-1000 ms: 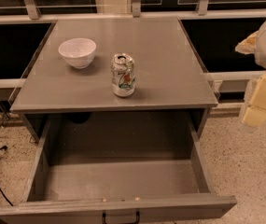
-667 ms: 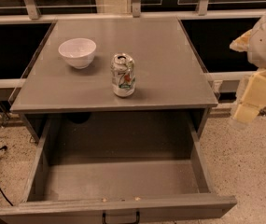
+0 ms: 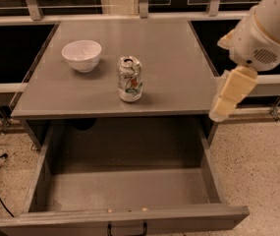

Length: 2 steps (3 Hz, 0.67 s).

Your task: Place 7up can into top drawer

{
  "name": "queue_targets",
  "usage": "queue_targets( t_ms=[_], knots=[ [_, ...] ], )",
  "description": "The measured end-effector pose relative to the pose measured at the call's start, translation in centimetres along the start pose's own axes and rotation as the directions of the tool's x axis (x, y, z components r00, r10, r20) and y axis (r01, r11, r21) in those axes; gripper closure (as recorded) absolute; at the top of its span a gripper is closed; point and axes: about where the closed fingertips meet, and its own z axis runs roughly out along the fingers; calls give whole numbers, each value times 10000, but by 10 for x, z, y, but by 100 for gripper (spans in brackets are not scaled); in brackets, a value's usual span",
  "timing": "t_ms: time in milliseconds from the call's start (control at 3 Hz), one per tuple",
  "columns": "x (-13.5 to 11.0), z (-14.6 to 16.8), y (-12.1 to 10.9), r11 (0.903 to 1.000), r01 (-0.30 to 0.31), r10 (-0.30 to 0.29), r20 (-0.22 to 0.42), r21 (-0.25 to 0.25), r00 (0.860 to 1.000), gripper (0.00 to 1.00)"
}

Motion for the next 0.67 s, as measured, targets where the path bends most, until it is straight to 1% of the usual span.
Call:
queue_targets(
  t_ms=[333, 667],
  knots=[
    [-14, 22, -15, 9997, -244, 247, 482, -72, 9985, 0],
    [-29, 40, -28, 9986, -462, 486, 1049, -247, 9933, 0]
  ],
)
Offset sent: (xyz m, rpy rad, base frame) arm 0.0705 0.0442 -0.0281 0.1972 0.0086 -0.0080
